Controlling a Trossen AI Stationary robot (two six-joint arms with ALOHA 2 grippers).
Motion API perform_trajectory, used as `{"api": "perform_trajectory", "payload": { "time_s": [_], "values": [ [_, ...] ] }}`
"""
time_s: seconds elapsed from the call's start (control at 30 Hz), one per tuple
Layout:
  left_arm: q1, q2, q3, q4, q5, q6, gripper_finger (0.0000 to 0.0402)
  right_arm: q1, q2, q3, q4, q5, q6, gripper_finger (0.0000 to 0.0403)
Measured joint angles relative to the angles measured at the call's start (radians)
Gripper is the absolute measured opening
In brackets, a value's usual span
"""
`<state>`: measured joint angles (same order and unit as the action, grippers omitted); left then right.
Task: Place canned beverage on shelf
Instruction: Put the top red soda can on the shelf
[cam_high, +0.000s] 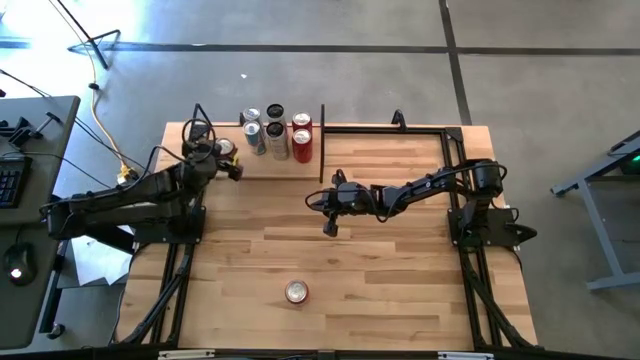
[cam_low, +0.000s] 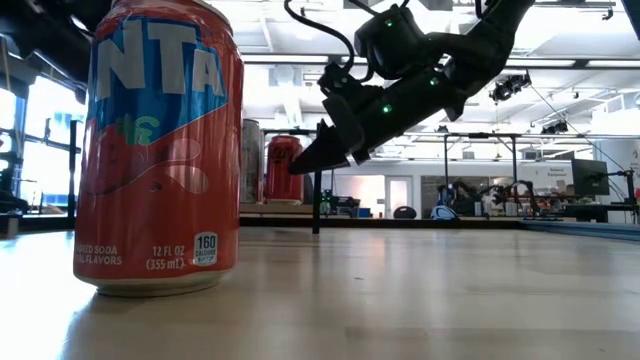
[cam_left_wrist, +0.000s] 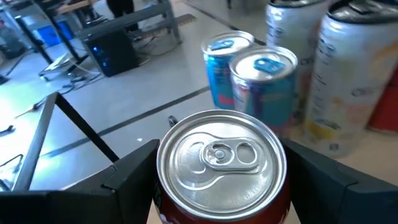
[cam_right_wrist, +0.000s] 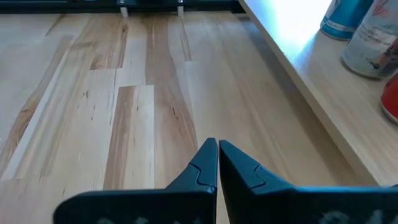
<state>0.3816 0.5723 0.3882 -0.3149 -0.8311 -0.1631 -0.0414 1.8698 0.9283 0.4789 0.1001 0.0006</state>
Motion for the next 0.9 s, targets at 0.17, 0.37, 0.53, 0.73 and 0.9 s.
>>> {"api": "perform_trajectory", "payload": {
  "time_s": [0.17,0.37,0.53,0.73,0.9],
  "values": [
    [0.052,0.047,0.0,0.068,0.022,0.016,0.0277,0.0,0.0,0.0,0.011,-0.004,-0.002,0.0],
    [0.092,0.132,0.0,0.123,0.036,0.01,0.0277,0.0,0.0,0.0,0.011,-0.004,-0.002,0.0],
    [0.119,0.179,0.0,0.138,0.029,-0.014,0.0277,0.001,0.0,0.0,0.011,-0.004,-0.002,0.0],
    [0.13,0.23,0.0,0.154,0.021,-0.045,0.0277,0.001,0.0,0.0,0.011,-0.004,-0.002,0.0],
    [0.13,0.266,0.0,0.181,-0.003,-0.067,0.0277,0.001,0.0,0.0,0.011,-0.004,-0.002,0.0]
  ]
}}
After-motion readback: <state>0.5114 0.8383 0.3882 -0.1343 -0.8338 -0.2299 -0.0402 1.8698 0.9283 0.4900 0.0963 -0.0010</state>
